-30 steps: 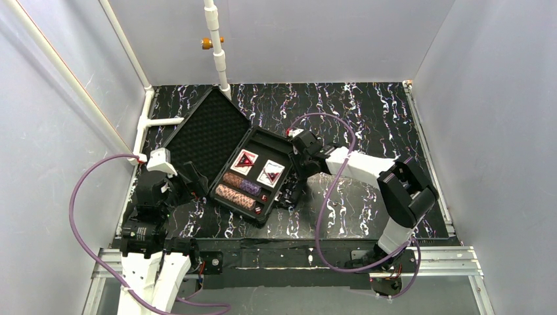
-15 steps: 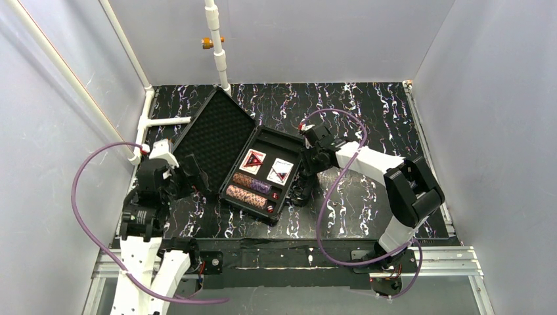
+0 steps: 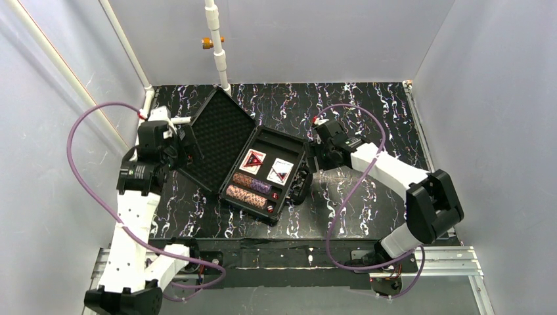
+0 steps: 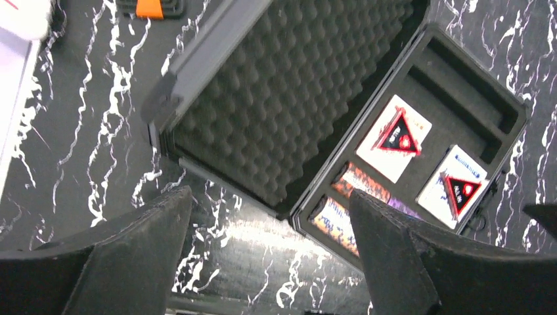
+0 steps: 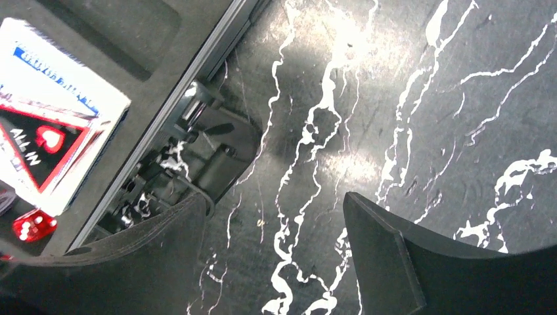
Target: Pack up texas hold em set
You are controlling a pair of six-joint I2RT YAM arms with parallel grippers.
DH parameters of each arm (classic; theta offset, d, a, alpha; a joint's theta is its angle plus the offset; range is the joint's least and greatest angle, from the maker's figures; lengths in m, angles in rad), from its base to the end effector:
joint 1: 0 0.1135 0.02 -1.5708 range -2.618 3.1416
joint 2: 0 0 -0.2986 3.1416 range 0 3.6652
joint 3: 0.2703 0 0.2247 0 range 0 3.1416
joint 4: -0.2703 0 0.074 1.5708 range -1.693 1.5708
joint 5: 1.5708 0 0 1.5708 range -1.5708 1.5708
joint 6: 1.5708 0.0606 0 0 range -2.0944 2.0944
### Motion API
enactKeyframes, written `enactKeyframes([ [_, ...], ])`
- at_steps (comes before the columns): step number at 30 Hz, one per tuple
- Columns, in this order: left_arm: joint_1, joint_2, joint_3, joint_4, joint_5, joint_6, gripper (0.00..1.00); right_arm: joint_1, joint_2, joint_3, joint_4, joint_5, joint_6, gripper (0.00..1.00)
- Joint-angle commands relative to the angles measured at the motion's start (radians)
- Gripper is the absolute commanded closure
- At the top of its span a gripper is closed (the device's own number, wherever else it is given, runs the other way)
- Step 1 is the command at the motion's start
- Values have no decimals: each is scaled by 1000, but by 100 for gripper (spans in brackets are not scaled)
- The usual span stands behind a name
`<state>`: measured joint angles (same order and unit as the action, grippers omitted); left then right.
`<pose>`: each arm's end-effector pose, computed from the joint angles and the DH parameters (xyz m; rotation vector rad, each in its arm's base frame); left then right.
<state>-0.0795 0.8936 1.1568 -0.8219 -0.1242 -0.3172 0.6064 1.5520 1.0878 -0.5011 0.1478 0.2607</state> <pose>0.1403 -0.0036 0.3894 -0.3247 2.1015 -0.1025 0.2607 0.1700 0.2586 -0.3771 2.4999 0.1618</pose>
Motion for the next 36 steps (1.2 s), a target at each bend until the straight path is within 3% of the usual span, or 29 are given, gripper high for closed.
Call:
enactKeyframes([
  [1, 11, 91, 119, 5, -43, 12, 14, -1, -94, -31, -19, -30, 56, 15],
  [8, 62, 212, 248, 37, -62, 25, 32, -1, -180, -77, -13, -69, 96, 17],
  [18, 351, 380, 248, 135, 113, -36, 42, 0, -349, -214, 75, -132, 226, 24],
  [24, 474, 534, 254, 151, 346, -90, 73, 0, -412, -318, 183, -270, 286, 38],
  [29, 489, 595, 209, 175, 431, -109, 88, 0, -423, -349, 236, -330, 291, 45],
  [36, 489, 596, 115, 222, 481, -108, 97, 0, -393, -342, 283, -391, 292, 53],
])
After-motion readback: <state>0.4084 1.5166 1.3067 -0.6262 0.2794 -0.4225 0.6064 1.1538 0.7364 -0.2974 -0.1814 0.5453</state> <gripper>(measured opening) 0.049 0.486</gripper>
